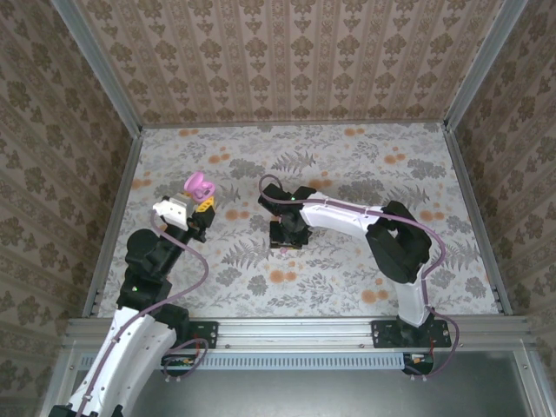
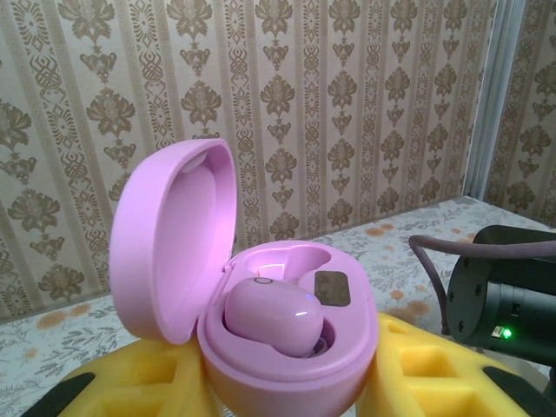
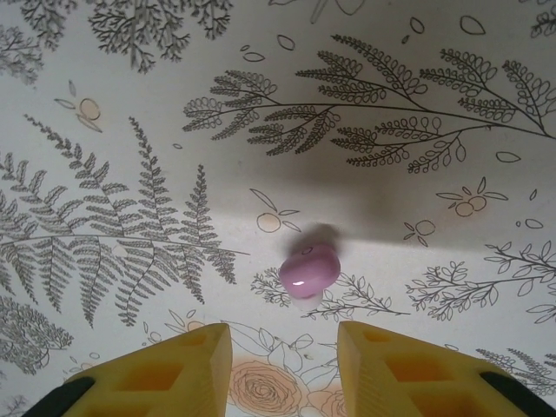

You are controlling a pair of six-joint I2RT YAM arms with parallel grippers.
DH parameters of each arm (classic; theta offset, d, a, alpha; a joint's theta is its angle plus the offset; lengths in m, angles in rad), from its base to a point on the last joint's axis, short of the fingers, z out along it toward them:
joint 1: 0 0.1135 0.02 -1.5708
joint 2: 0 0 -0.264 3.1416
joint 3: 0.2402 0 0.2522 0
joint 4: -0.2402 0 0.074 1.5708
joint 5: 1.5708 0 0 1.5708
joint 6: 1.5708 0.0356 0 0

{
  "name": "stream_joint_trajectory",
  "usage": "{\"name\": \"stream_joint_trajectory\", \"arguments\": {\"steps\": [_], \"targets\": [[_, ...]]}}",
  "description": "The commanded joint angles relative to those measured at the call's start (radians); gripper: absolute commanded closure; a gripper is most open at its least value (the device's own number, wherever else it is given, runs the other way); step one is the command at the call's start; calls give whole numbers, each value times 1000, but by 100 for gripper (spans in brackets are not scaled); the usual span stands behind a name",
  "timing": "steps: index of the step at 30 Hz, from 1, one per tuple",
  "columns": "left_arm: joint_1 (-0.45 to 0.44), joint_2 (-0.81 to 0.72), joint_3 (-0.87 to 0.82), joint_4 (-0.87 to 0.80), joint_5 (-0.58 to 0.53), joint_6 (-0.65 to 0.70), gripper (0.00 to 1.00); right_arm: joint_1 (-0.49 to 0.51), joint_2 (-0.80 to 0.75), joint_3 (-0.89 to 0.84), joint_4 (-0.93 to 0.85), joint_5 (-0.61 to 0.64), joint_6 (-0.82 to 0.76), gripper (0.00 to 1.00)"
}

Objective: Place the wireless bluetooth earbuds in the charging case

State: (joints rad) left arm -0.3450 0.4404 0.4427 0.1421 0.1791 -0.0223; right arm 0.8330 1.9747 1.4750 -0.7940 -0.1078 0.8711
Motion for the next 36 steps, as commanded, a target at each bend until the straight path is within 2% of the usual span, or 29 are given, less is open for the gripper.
{"name": "stream_joint_trajectory", "arguments": {"steps": [1,10,17,30,36], "targets": [[9,-9,1,44,13,6,63,10,37,6,-20,4,55,62],[9,-9,-4,50,15,4,63,10,75,21,-20,7,65,63],[9,-6,-6,53,14,5,63,12,115,69,-51,5,35,67],[10,-12,-7,47,8,6,63,50,198,220,-250,143,-63,69],[10,-11,-9,46,9,8,63,52,217,230,-249,134,-74,70]]}}
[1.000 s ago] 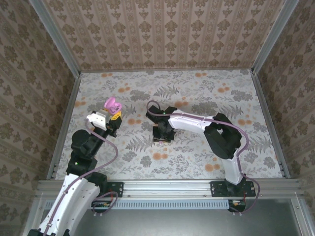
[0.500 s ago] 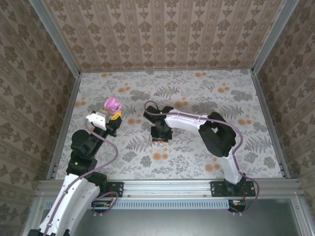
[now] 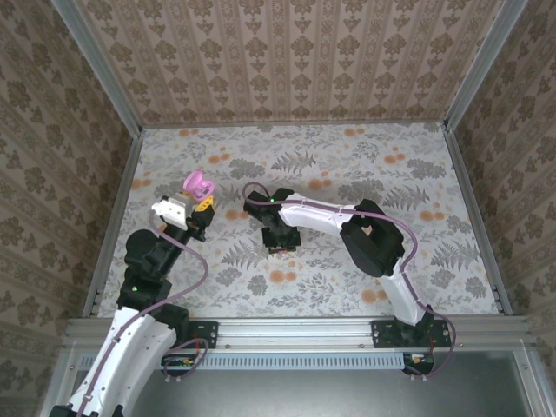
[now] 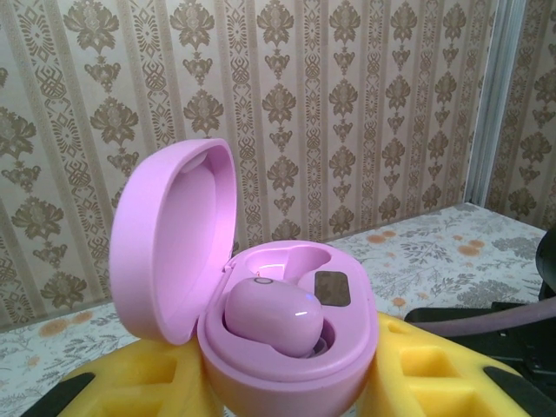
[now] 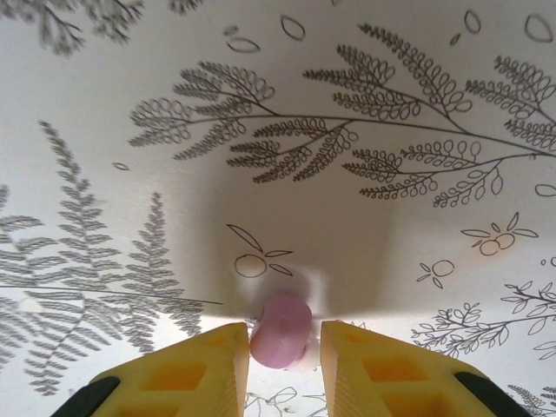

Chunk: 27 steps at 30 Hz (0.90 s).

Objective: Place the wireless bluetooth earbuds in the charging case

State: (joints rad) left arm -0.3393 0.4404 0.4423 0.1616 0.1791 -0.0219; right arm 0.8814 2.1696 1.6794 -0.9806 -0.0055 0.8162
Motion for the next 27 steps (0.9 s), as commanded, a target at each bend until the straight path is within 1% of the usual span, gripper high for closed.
{"name": "stream_joint_trajectory", "arguments": {"steps": [1,4,6,10,18,22,25,27], "targets": [[5,-11,-8,27,8,8,63,3,26,30,-65,36,-20,70],[6,-11,-7,26,10,9,63,3,33,33,-63,40,-25,71],[5,-11,-7,26,10,7,63,2,32,29,-51,35,-26,74],[5,-4,-7,30,17,4,63,-4,36,26,-44,25,-30,69],[5,2,-7,36,22,-1,63,-15,38,26,-30,38,-25,70],[5,3,-9,36,22,2,63,-14,35,9,11,5,-19,69],[5,3,-10,37,22,0,63,-16,41,9,11,-1,-21,73],[5,3,-10,36,24,1,63,-16,35,6,14,-6,-22,73]]}}
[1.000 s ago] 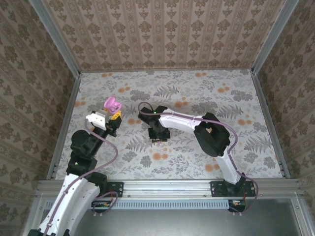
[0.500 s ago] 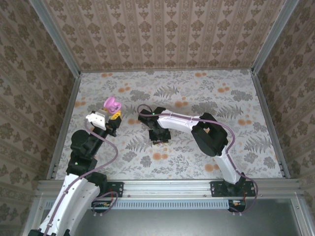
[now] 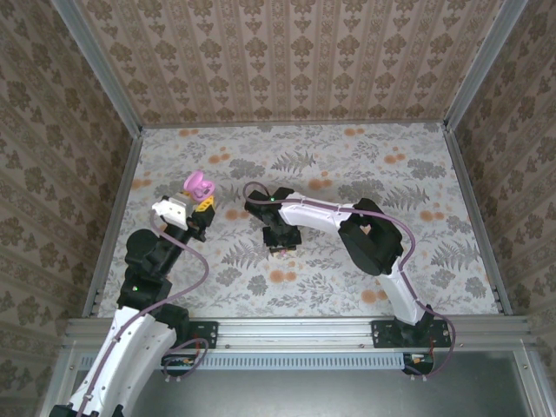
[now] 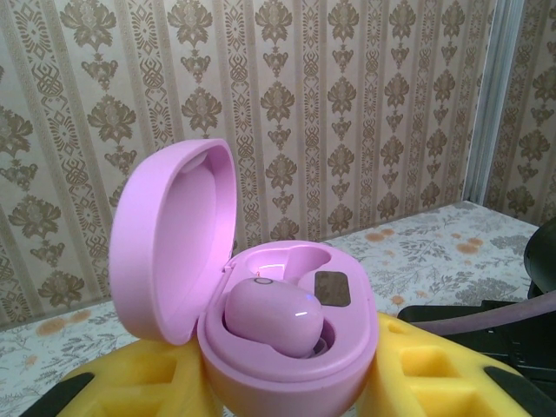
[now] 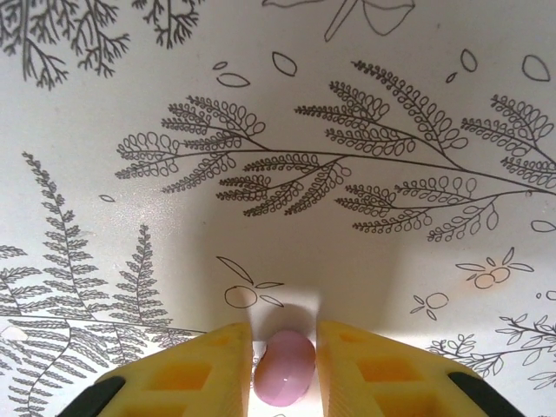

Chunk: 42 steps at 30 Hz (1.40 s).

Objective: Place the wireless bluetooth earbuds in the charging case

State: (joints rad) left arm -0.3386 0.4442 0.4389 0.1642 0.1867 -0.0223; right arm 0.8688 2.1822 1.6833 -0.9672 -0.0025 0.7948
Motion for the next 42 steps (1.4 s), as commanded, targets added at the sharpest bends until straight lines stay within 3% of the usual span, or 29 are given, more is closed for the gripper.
{"name": "stream_joint_trajectory", "arguments": {"steps": [1,14,26,31,35,42], "targets": [[3,-1,-6,33,16,2,63,-3,18,0,0,-5,-1,73],[5,22,-8,41,48,-7,63,-8,-84,-51,32,-8,-21,76],[-4,169,-3,144,184,-61,63,-128,-498,-304,313,-170,1,76],[-55,272,7,224,261,-57,63,-201,-713,-417,536,-281,42,76],[-109,364,22,304,325,-38,63,-225,-818,-413,588,-328,37,76],[-194,479,51,430,392,-35,63,-234,-893,-451,762,-458,90,77]]}}
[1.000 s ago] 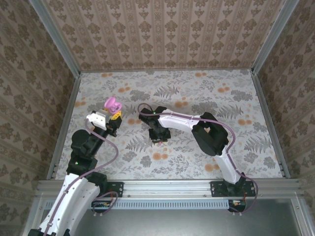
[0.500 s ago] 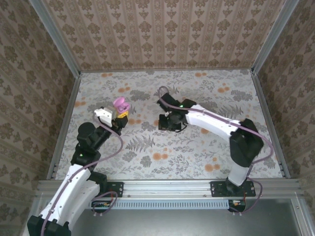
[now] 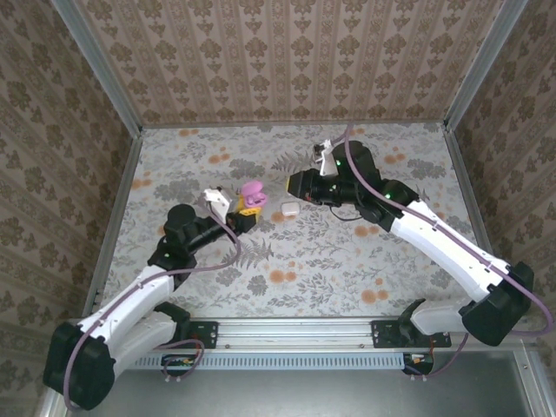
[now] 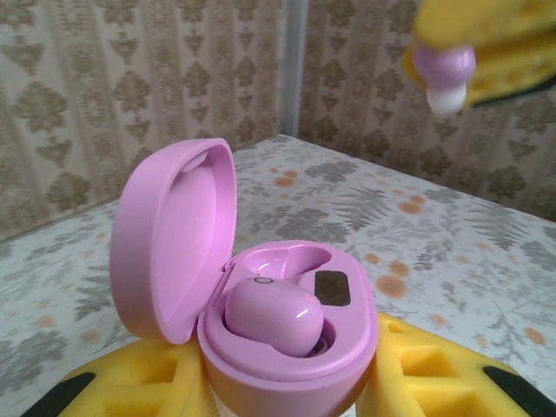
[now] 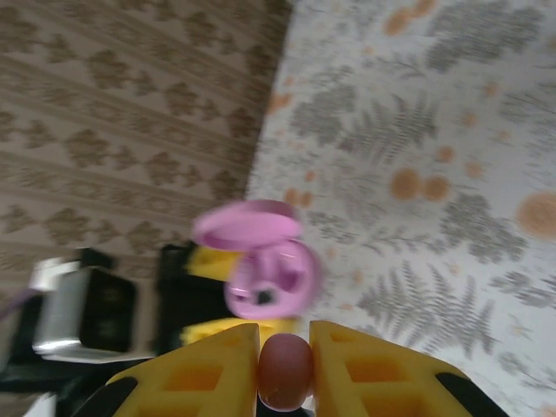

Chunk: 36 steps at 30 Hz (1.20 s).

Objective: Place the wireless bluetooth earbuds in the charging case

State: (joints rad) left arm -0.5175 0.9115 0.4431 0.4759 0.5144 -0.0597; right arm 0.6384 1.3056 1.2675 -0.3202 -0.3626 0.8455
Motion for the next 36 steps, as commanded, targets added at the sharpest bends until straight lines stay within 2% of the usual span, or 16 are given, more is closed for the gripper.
{"name": "stream_joint_trajectory", "arguments": {"steps": [1,11,14,18,27,36], "targets": [[-20,21,50,129,74,3,63,-3,-19,-46,144,-120,51,77],[-33,64,79,170,166,1,63,0,16,-61,209,-223,50,76],[-33,62,81,169,188,10,63,3,25,-44,181,-252,2,76],[-33,59,90,168,217,18,63,5,43,-6,83,-250,-77,76],[-33,45,85,174,231,33,63,5,62,-4,88,-269,-79,76],[-33,32,85,167,228,44,63,6,80,29,-13,-245,-145,75]]}}
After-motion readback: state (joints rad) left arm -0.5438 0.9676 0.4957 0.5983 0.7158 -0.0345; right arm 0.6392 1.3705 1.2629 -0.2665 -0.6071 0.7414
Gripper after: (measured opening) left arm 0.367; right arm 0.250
